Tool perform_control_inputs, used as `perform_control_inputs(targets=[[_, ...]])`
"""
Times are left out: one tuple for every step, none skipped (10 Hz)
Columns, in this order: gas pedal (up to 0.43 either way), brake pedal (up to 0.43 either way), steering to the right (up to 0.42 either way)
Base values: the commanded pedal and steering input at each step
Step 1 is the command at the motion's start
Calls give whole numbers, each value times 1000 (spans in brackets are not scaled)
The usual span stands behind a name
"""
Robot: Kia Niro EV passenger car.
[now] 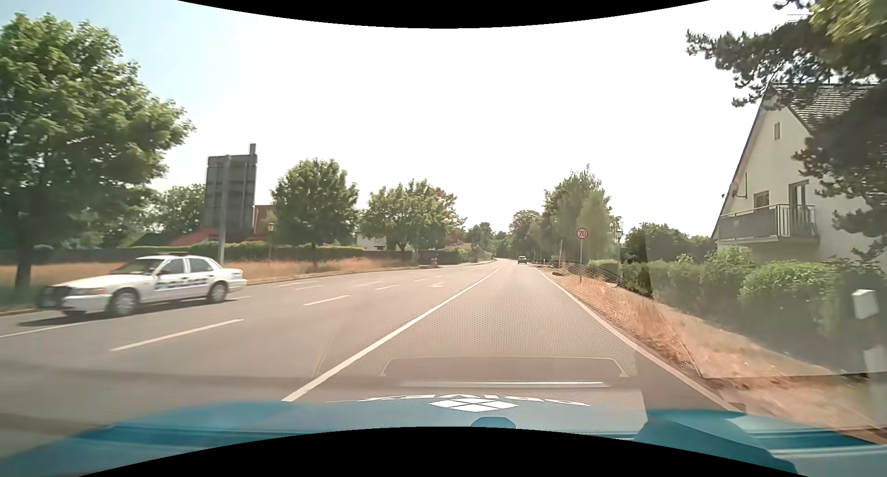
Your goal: Follow the waypoints while adhering to traffic rules and regulations
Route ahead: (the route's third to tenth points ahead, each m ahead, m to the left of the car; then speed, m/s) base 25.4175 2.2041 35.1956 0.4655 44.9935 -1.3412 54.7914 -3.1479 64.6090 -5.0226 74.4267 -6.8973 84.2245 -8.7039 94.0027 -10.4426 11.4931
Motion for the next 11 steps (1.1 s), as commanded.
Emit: perform_control_inputs(targets=[[319, 0, 86], [331, 0, 83], [331, 0, 79], [331, 0, 71], [339, 0, 59], [339, 0, 48], [339, 0, 35], [339, 0, 25], [339, 0, 20], [339, 0, 17], [339, 0, 15]])
